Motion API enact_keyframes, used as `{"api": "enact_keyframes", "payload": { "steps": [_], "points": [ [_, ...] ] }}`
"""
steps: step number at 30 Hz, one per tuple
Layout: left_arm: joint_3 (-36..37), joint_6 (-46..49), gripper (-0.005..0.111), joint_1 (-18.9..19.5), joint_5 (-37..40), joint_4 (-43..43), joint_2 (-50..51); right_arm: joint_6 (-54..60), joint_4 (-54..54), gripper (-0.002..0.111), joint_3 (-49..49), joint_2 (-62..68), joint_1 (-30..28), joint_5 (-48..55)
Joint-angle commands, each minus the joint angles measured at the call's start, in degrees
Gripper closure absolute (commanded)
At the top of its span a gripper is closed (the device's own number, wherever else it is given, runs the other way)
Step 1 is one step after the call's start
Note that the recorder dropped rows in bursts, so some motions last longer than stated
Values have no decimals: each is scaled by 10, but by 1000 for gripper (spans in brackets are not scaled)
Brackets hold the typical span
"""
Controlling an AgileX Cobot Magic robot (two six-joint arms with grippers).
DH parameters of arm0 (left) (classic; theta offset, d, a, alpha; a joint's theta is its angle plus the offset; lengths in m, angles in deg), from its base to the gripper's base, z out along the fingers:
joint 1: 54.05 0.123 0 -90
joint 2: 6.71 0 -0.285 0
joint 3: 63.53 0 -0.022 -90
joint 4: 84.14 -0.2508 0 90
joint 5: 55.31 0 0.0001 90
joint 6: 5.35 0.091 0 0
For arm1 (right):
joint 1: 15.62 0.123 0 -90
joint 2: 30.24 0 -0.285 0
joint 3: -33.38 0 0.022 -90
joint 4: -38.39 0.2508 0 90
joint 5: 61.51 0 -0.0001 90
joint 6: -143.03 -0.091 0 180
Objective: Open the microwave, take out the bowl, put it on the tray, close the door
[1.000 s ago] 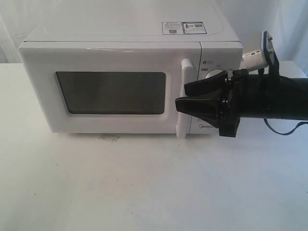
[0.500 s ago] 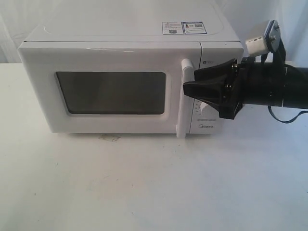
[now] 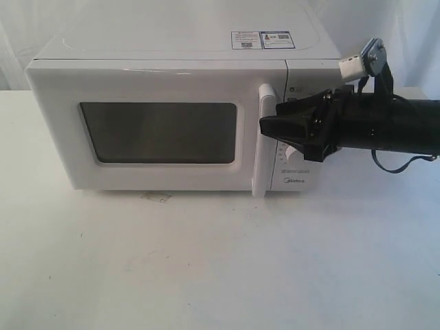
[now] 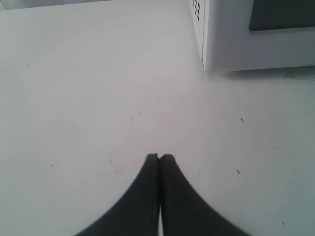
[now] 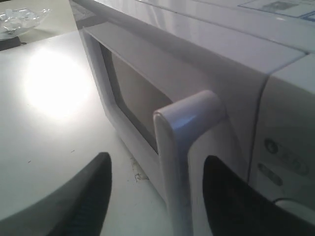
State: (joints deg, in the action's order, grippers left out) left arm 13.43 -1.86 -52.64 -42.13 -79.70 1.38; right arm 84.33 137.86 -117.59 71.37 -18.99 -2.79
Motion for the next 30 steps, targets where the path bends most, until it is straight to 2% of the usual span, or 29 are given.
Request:
{"api": "enact_keyframes", "payload": {
  "steps": [1, 13, 19, 24, 30],
  "points": [
    [3, 0, 107, 1, 1, 2, -3, 10, 5, 56, -15, 17, 3, 19],
    [3, 0, 107, 1, 1, 2, -3, 10, 5, 56, -38, 39, 34, 50],
    [3, 0, 107, 1, 1, 2, -3, 10, -29, 56, -37, 39, 35, 105],
    [3, 0, 107, 1, 1, 2, -3, 10, -57, 45, -37, 39, 34, 82],
    [3, 0, 107, 1, 1, 2, -3, 10, -86, 45, -37, 23, 34, 76]
  ]
}}
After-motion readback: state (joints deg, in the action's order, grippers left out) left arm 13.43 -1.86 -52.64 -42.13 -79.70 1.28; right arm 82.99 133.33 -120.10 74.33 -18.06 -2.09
